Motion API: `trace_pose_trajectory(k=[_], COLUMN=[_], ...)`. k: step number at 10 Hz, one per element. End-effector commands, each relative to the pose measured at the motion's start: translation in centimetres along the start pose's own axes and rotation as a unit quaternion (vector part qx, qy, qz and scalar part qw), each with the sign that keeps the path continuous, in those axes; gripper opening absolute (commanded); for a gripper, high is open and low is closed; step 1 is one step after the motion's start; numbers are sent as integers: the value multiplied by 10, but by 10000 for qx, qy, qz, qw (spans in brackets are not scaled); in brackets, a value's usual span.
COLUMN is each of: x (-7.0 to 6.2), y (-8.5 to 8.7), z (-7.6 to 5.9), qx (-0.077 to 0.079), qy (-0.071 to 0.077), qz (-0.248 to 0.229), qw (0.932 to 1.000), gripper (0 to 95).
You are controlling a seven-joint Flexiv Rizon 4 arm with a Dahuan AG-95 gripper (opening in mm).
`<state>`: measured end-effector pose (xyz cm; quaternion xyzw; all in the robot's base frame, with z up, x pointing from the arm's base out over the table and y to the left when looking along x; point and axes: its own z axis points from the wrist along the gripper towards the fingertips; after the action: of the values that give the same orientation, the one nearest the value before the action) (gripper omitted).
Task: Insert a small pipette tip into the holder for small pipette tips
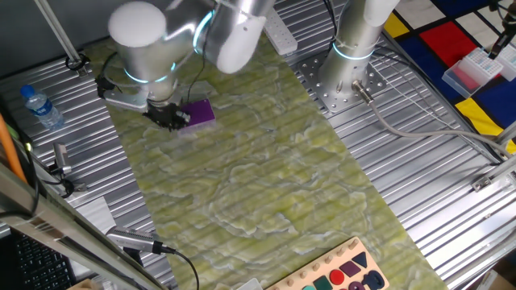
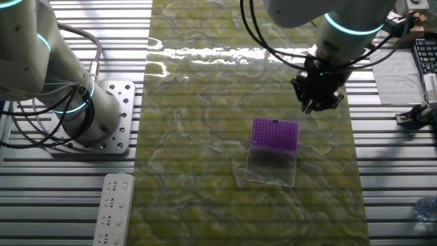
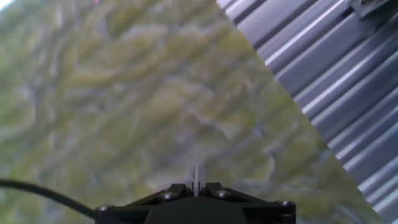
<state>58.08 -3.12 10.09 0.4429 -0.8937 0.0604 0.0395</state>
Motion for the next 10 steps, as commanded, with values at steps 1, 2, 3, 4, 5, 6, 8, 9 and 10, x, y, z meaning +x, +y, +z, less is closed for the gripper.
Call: trace_pose_trajectory(k=[1, 2, 3, 4, 5, 6, 8, 9, 10], x=[26, 34, 39, 43, 45, 46, 55, 59, 64], y=[-6, -6, -5, -2, -1, -2, 1, 2, 3], z=[-10, -12, -12, -10, -8, -6, -5, -5, -4], qx=[-83, -54, -54, -51, -7, 23, 40, 37, 45], qy=[409, 606, 689, 832, 943, 1028, 1115, 1144, 1198], qz=[-296, -320, -283, -245, -350, -425, -413, -390, -378], qw=[9987, 9976, 9972, 9962, 9949, 9938, 9929, 9927, 9921], gripper=[0, 0, 0, 0, 0, 0, 0, 0, 0])
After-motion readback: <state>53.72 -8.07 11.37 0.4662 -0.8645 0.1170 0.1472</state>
